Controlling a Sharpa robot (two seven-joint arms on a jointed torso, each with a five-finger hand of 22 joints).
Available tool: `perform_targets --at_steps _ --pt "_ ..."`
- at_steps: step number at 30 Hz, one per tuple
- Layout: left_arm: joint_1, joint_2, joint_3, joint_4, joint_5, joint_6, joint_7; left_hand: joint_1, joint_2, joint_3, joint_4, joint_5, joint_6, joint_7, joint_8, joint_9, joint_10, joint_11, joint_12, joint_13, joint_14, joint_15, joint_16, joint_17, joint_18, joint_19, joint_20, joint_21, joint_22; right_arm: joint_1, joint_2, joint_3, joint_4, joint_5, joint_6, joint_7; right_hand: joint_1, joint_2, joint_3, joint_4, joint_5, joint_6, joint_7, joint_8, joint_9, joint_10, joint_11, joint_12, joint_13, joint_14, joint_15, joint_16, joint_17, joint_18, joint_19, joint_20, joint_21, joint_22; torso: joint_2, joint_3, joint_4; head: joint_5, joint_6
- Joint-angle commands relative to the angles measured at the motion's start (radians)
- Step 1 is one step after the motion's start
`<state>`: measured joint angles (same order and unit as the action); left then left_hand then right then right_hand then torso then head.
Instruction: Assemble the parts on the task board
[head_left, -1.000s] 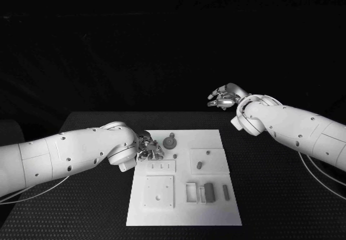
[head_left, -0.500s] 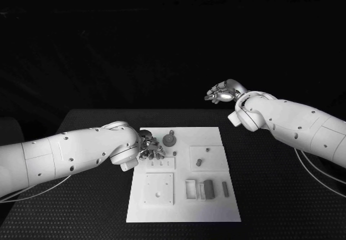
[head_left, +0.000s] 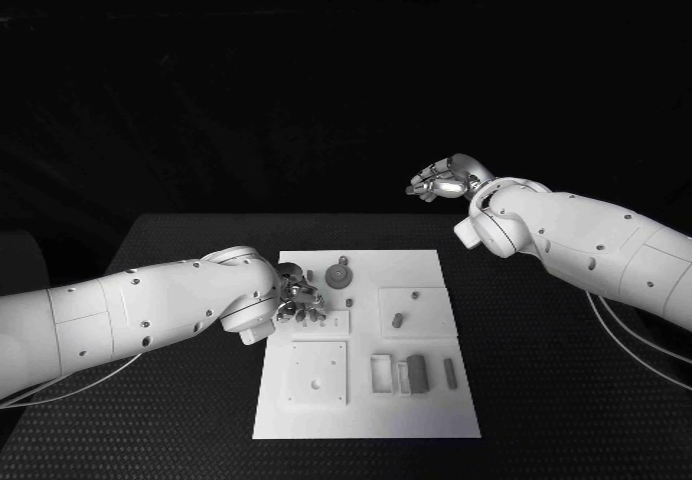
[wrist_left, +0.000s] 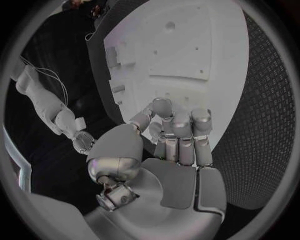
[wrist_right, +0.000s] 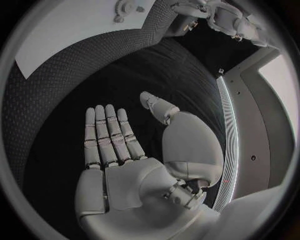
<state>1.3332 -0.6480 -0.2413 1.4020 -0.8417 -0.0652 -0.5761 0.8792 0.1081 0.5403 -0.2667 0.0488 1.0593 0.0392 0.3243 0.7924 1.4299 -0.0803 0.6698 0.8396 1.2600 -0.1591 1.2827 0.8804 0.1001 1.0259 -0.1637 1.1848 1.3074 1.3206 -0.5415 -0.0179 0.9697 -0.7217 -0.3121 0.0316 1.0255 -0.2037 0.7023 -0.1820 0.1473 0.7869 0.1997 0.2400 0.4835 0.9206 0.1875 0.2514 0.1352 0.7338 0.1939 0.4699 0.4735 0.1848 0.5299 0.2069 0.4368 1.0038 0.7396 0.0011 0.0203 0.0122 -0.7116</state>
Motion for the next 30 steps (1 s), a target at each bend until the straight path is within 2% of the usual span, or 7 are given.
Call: perform_targets --at_steps 1,30 --pt "0.000 0.001 0.001 0.002 -0.023 0.002 0.001 0.002 0.005 0.026 -0.019 0.005 0.014 -0.008 -0.004 0.002 0.000 -0.002 0.006 0.001 0.033 -0.031 0.006 -0.001 0.012 0.001 -0.109 0.005 0.021 0.001 0.001 0.001 0.001 0.009 0.023 0.015 0.000 0.009 -0.006 0.000 0.005 -0.007 0.000 0.004 -0.001 0.009 0.000 -0.004 -0.002 0.008 0.001 -0.005 -0.002 -0.003 0.001 0.004 -0.005 0.000 0.001 -0.0001 -0.0006 0.001 0.001" --pt "-0.020 0.005 0.001 0.007 -0.058 0.002 0.005 0.002 0.002 0.031 -0.019 0.006 0.016 -0.008 -0.013 0.002 -0.002 -0.001 0.010 0.004 0.032 -0.030 0.011 -0.006 0.013 -0.002 -0.109 0.010 0.021 0.001 0.003 0.001 0.007 0.009 0.037 0.006 0.002 0.013 -0.016 0.002 0.010 -0.008 0.004 0.008 -0.008 0.022 0.001 -0.025 -0.020 0.006 0.005 -0.020 -0.014 -0.004 -0.005 0.007 -0.020 0.001 0.000 -0.0004 -0.0004 -0.003 -0.007"
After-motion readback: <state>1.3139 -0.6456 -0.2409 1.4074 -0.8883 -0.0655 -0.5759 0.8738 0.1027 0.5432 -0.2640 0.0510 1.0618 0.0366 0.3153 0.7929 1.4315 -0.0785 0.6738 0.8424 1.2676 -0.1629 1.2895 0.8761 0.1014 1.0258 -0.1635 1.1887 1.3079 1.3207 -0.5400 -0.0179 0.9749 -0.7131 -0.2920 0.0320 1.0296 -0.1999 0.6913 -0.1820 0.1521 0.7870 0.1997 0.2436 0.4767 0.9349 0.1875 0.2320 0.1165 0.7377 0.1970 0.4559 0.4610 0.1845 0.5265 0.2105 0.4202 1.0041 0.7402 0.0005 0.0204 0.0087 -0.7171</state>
